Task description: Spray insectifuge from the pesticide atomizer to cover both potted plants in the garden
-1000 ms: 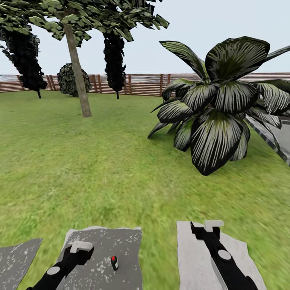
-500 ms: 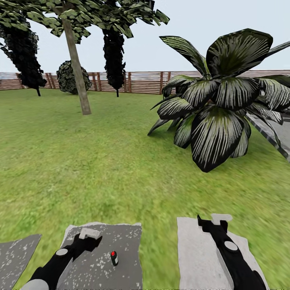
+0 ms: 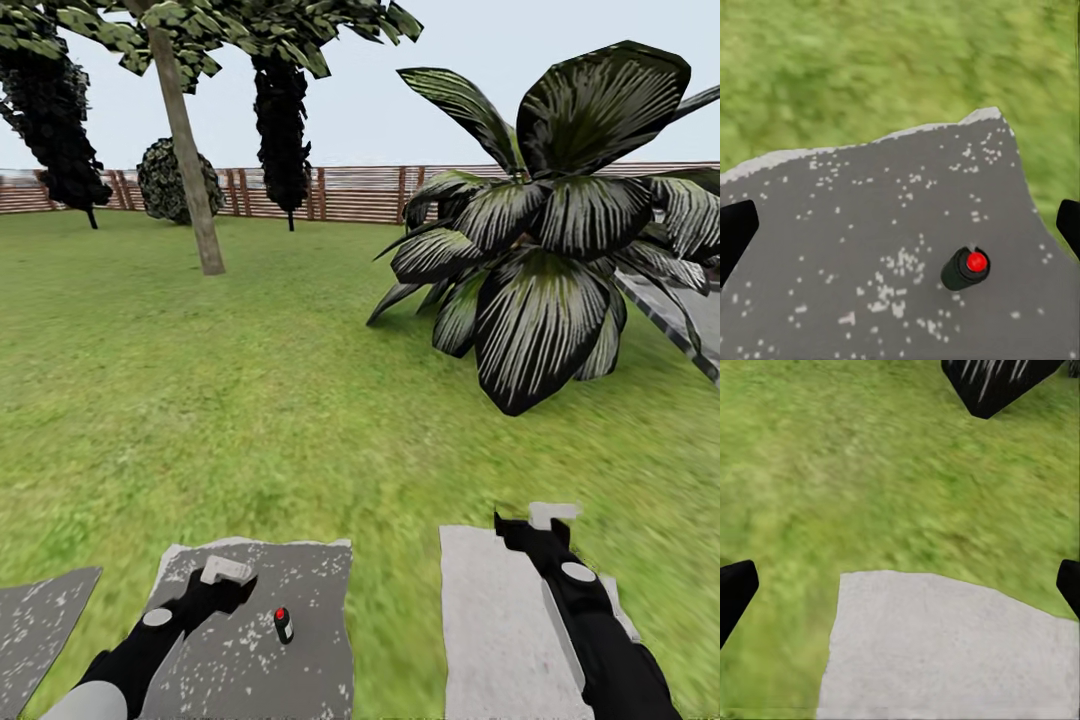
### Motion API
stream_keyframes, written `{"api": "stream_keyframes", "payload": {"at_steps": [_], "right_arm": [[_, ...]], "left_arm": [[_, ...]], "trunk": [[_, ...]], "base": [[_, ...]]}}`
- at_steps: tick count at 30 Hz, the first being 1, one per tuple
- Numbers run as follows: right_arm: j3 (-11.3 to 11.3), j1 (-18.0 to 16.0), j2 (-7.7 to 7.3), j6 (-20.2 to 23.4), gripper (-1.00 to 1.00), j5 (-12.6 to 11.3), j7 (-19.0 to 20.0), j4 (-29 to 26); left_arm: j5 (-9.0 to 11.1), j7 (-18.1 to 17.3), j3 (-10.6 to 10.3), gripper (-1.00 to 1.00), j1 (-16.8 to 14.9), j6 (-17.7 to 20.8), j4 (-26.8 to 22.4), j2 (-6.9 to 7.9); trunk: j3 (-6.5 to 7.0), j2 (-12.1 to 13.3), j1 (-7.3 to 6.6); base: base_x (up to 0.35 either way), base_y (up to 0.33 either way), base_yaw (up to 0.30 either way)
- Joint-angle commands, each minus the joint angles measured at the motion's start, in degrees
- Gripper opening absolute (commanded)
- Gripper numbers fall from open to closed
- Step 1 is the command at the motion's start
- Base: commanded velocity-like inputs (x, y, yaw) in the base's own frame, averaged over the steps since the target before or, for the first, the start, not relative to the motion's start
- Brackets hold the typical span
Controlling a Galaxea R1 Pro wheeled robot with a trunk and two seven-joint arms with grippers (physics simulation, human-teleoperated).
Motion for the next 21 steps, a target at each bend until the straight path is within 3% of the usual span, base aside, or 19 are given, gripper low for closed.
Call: {"api": "stream_keyframes", "payload": {"at_steps": [1,5,7,21], "right_arm": [[0.01,-0.01,-0.34,-1.42,1.0,0.63,0.04,4.39],[0.01,-0.01,-0.45,-10.72,1.0,0.66,0.07,11.91],[0.04,-0.01,-0.45,-12.73,1.0,0.66,0.05,13.43],[0.13,-0.01,-0.31,-14.86,1.0,0.58,-0.01,14.96]], "left_arm": [[-0.52,-0.35,0.53,1.0,-0.09,-1.44,0.05,-0.1],[-0.67,-0.28,0.57,1.0,-0.1,-1.66,0.75,-0.2],[-0.73,-0.27,0.58,1.0,-0.11,-1.68,1.1,-0.19],[-0.55,-0.25,0.68,1.0,-0.11,-1.78,1.46,-0.11]], "trunk": [[-0.33,-0.44,0.21],[-1.41,-2.04,1.09],[-1.94,-2.85,1.53],[-5.27,-8.46,4.6]], "base": [[0.0,0.0,0.0],[0.0,0.0,-0.018],[0.0,0.0,-0.094],[0.0,0.0,-0.22]]}}
